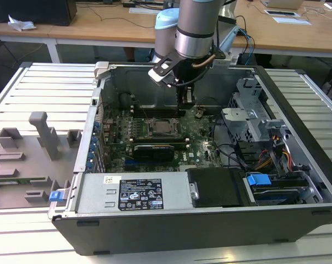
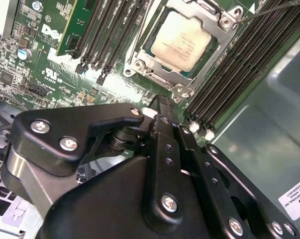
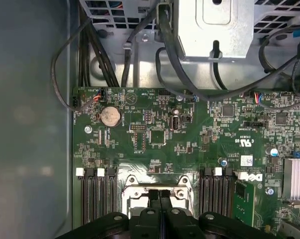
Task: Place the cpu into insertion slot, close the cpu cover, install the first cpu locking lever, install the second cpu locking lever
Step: 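Close the cpu cover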
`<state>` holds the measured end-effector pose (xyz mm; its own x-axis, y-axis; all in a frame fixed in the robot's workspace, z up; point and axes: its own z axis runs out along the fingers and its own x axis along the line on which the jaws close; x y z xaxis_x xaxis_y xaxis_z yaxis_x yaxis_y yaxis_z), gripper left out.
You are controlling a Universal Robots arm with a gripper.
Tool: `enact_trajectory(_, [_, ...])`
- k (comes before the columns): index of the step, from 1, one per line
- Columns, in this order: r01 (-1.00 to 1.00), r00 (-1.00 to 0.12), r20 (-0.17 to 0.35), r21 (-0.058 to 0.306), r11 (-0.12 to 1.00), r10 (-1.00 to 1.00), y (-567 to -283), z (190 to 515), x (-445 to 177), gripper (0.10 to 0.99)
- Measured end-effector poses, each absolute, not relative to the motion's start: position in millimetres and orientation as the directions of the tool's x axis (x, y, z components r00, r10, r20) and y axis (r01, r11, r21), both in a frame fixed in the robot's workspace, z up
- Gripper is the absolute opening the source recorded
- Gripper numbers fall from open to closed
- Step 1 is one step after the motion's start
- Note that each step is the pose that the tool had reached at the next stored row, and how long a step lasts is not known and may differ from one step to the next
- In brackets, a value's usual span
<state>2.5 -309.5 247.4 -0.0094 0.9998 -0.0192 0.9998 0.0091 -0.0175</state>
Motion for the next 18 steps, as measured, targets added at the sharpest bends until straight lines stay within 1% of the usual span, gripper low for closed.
enact_trajectory(18, [1.0,-0.009,-0.019,-0.017,0.009,1.0,-309,245,-12,0.106])
